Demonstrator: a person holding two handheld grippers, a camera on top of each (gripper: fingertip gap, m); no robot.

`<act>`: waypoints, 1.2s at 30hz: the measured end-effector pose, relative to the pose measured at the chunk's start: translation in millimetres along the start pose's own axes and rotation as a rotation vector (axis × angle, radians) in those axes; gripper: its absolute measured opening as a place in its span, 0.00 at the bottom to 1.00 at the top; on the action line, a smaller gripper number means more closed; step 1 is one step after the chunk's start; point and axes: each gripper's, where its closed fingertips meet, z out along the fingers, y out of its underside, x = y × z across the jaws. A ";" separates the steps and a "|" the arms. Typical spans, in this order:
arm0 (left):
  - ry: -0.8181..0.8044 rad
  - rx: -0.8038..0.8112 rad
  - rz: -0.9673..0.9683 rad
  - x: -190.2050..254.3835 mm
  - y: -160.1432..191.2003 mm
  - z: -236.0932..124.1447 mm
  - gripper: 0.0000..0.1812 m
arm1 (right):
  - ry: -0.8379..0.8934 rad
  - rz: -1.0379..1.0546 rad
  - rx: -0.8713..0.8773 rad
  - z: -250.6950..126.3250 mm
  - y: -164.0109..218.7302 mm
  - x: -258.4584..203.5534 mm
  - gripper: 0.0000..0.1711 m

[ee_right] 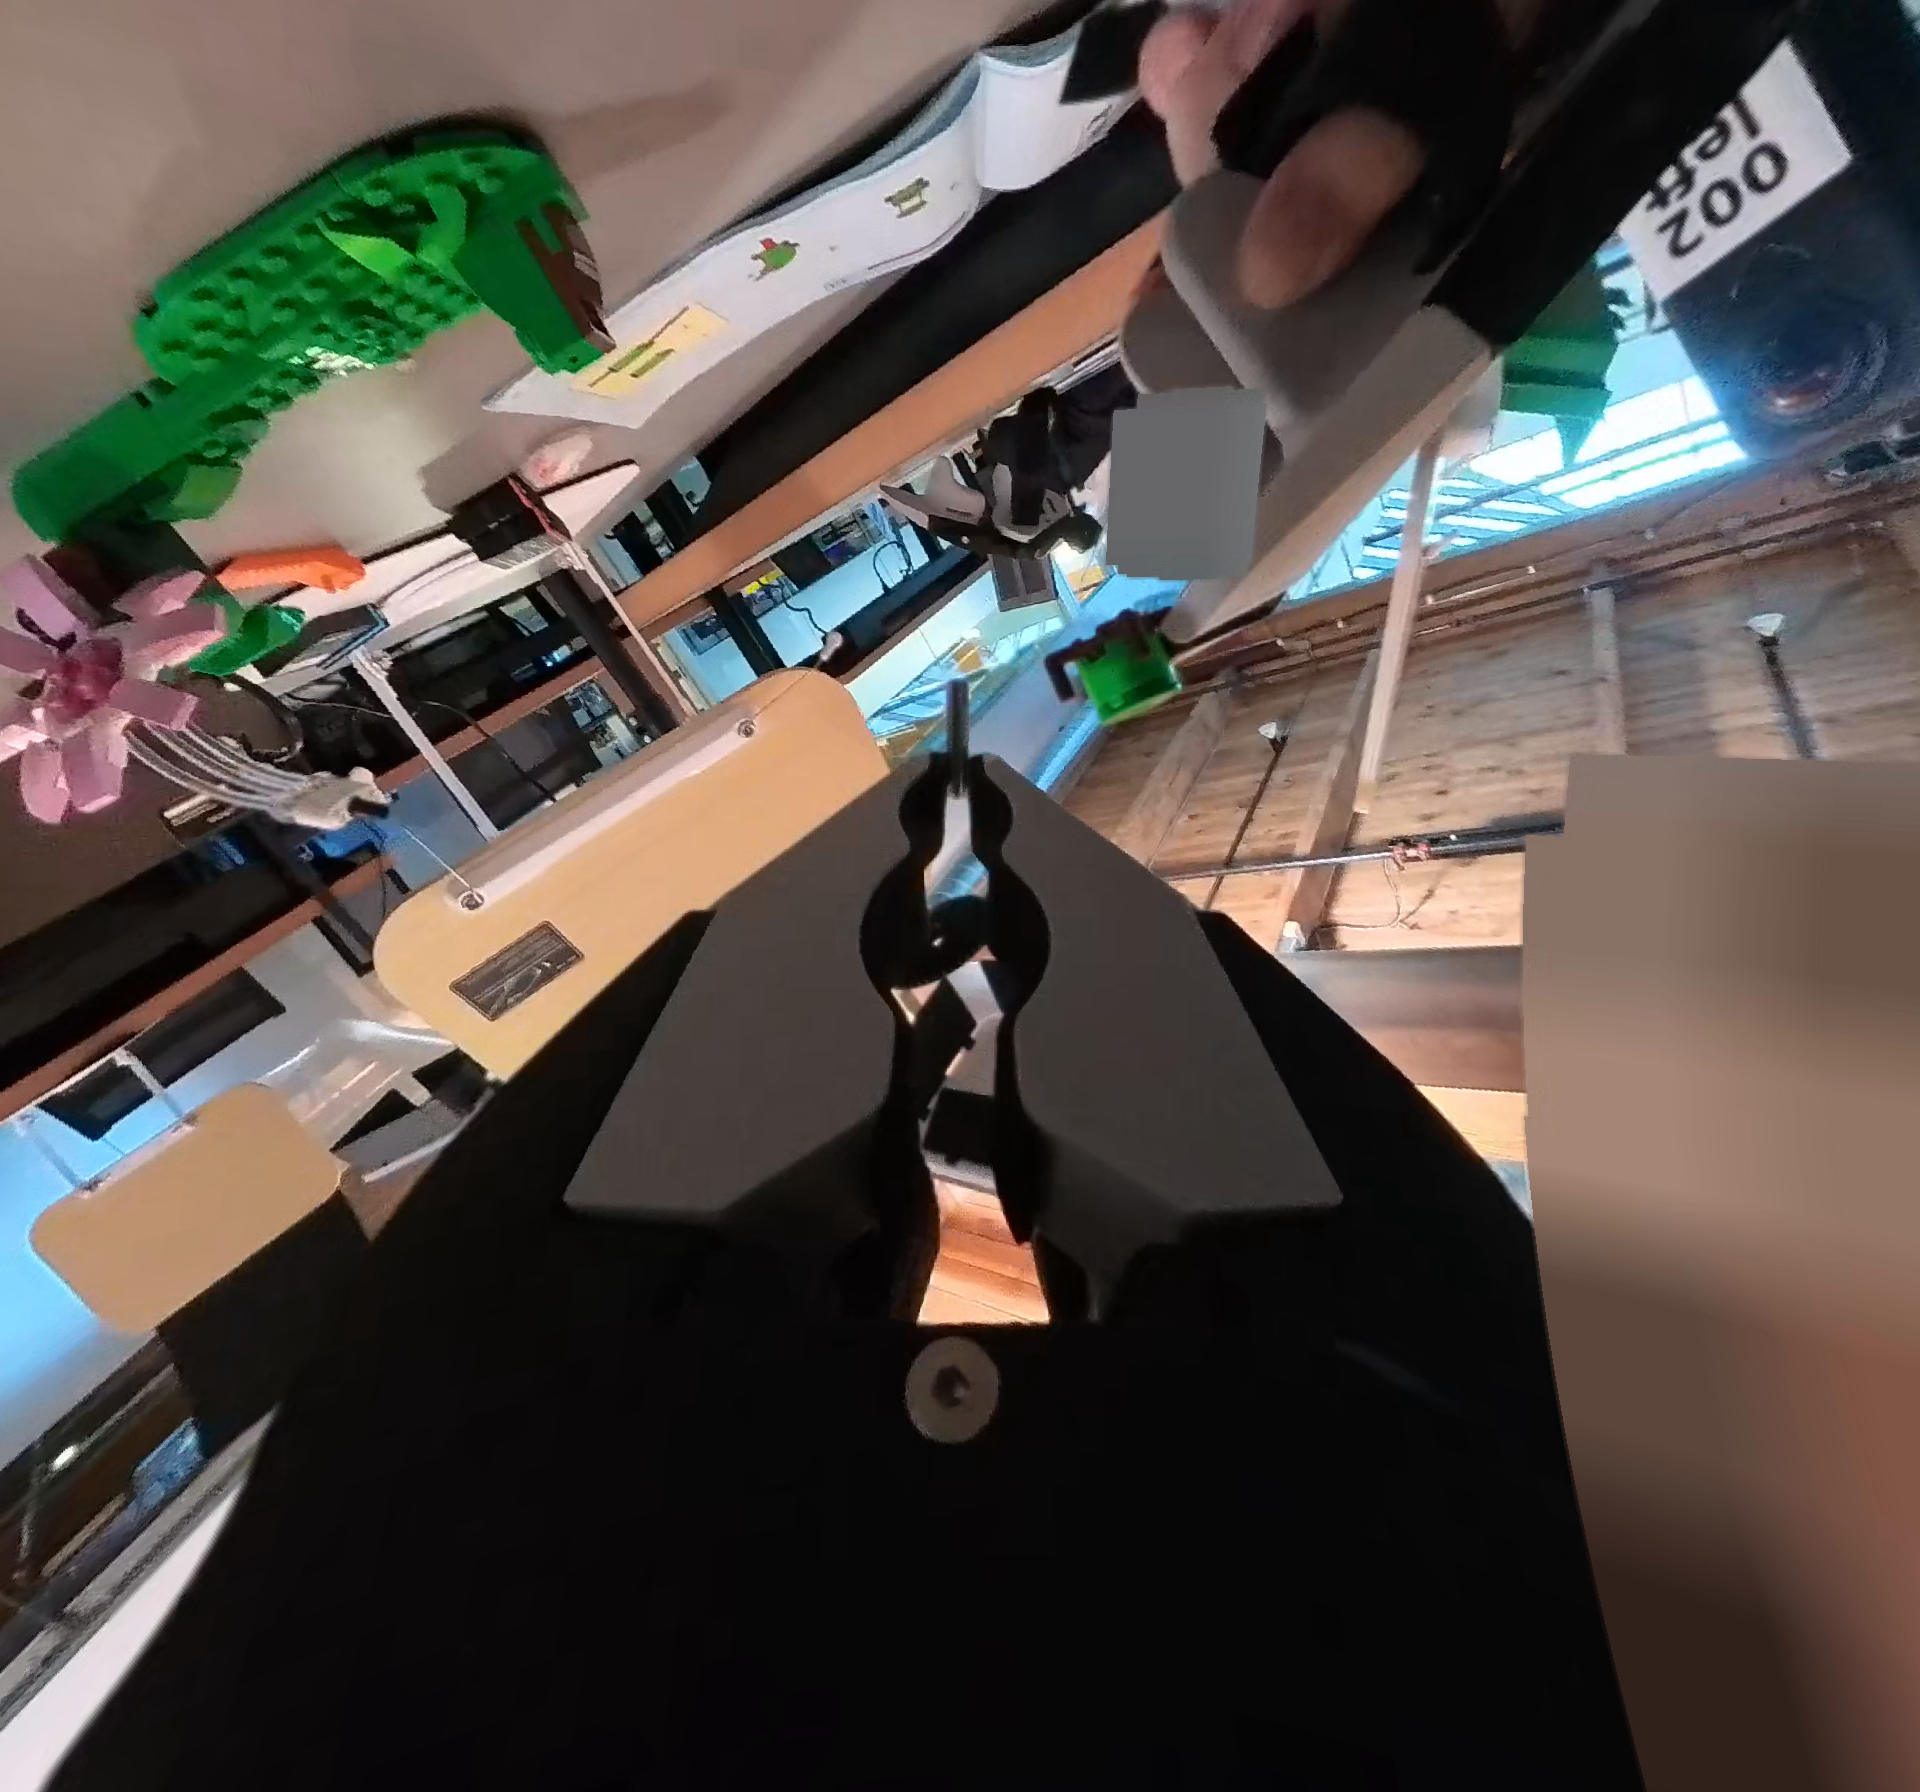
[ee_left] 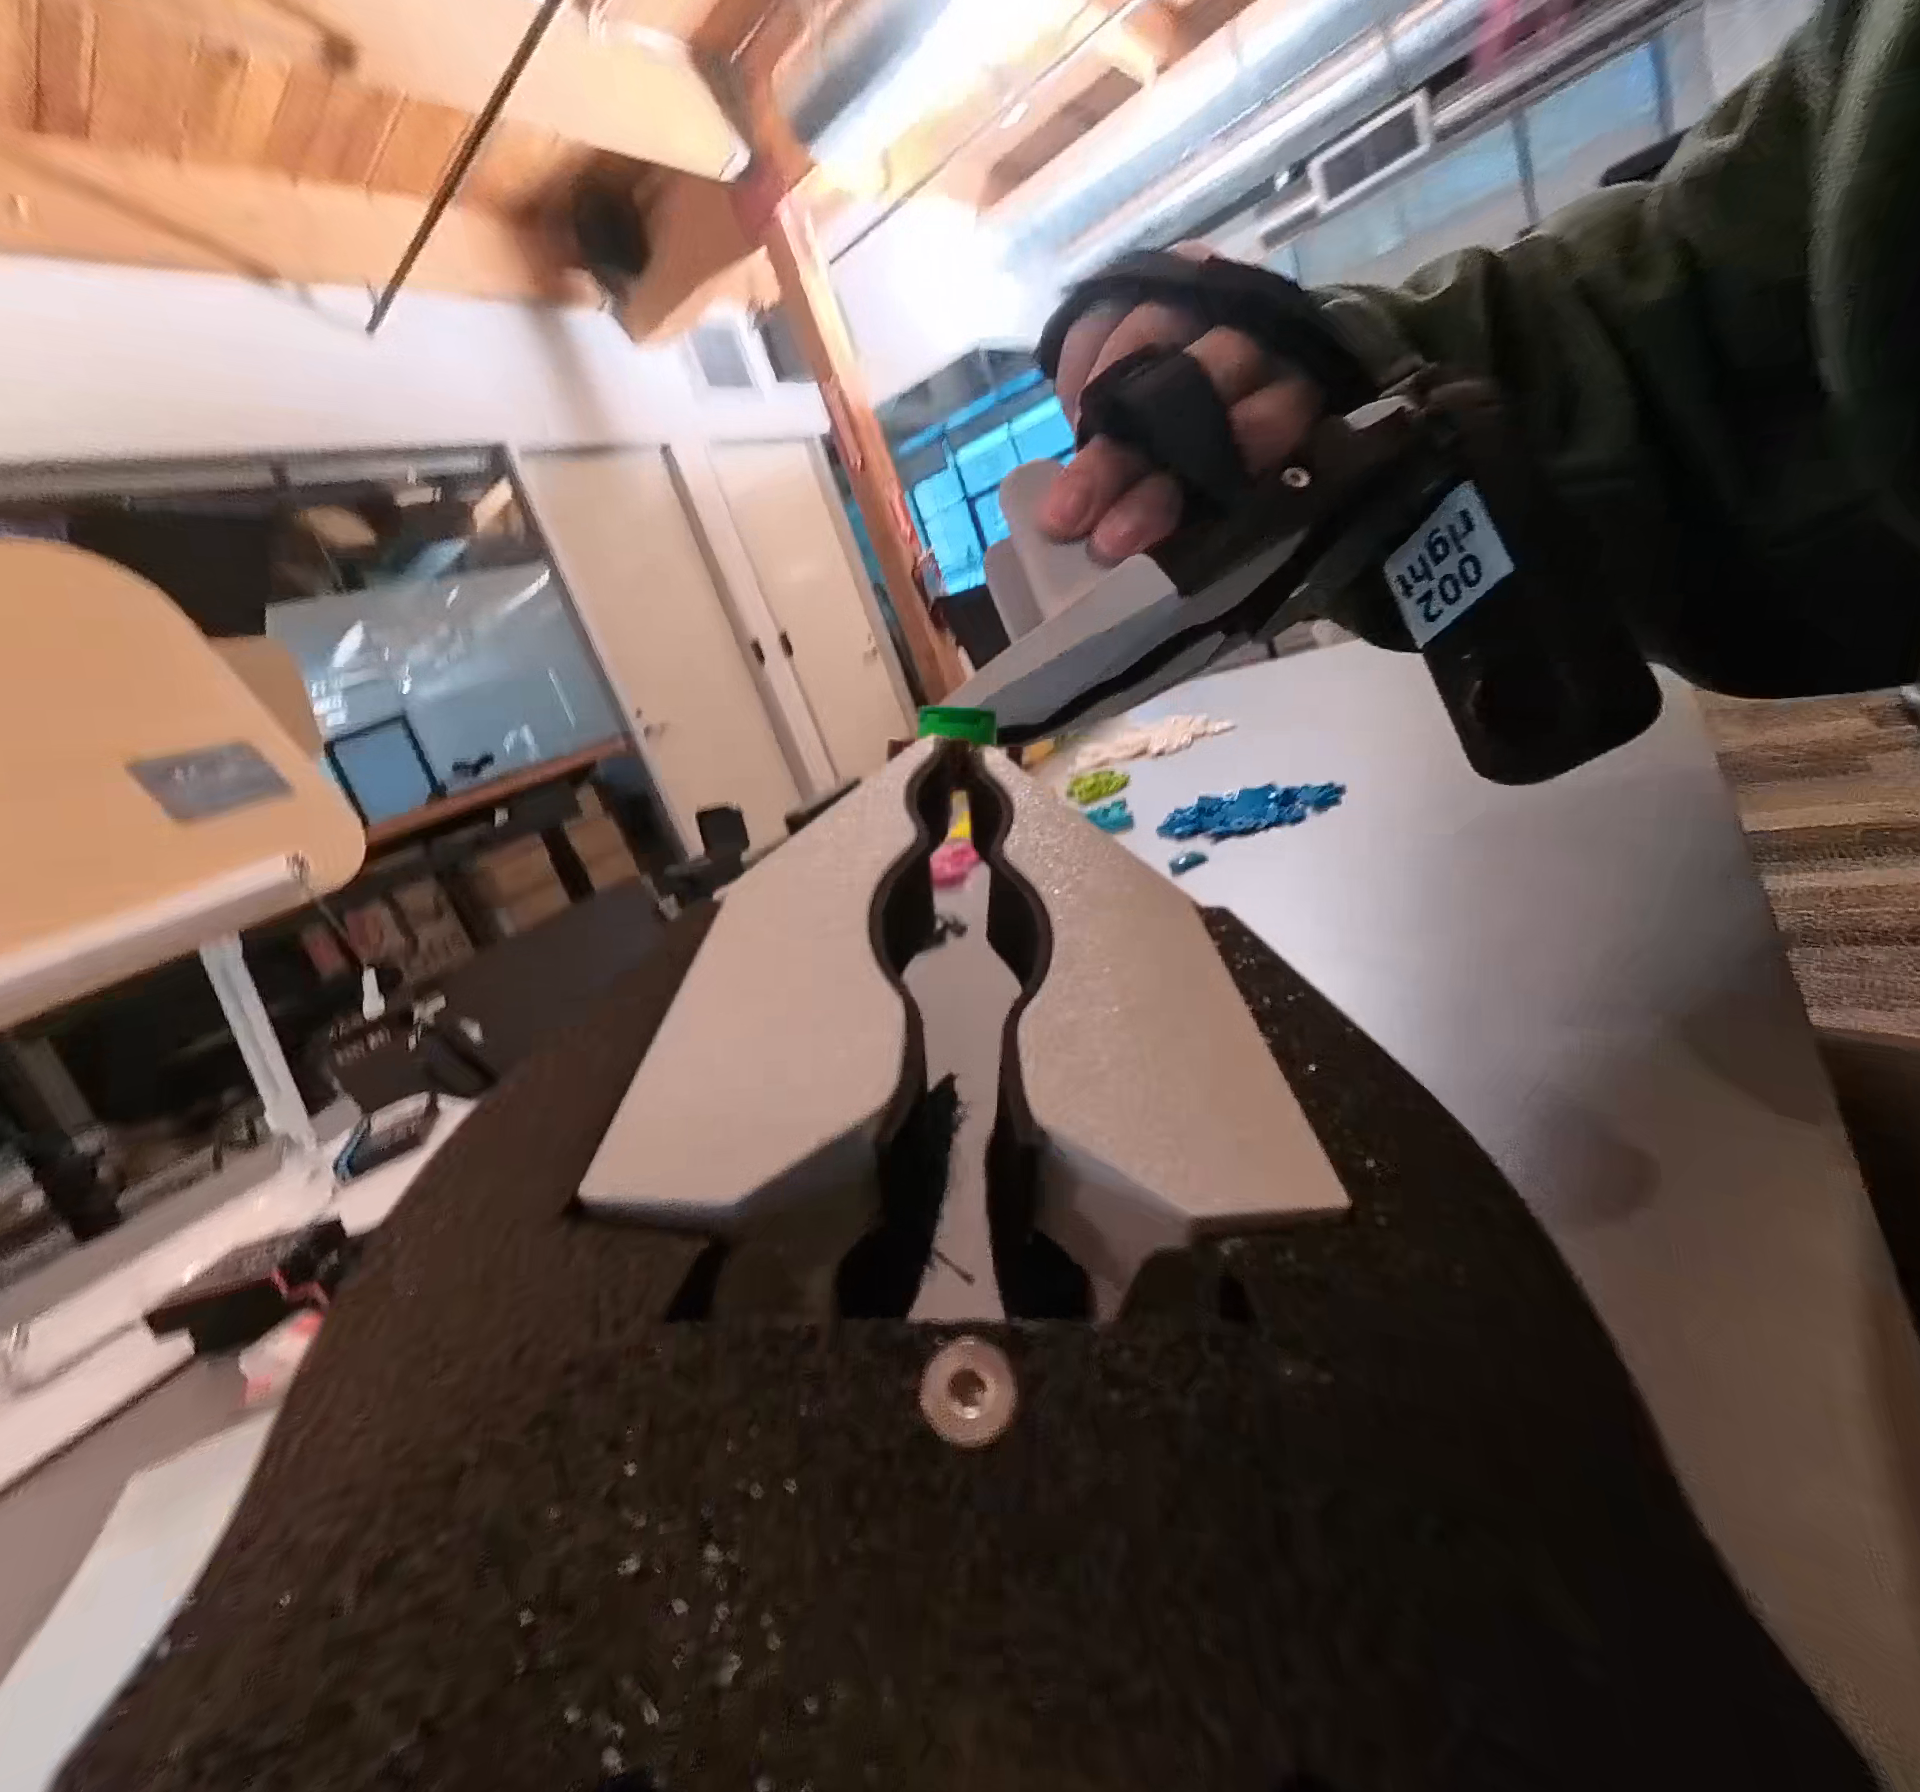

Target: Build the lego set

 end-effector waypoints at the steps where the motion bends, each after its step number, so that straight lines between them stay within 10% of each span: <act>1: 0.009 0.015 0.007 1.6 -2.3 -0.3 0.00 | 0.006 -0.003 0.000 -1.4 -0.4 2.3 0.01; 36: 0.048 0.021 -0.061 4.2 -0.1 0.0 0.00 | 0.090 -0.089 -0.021 -13.3 5.0 31.8 0.01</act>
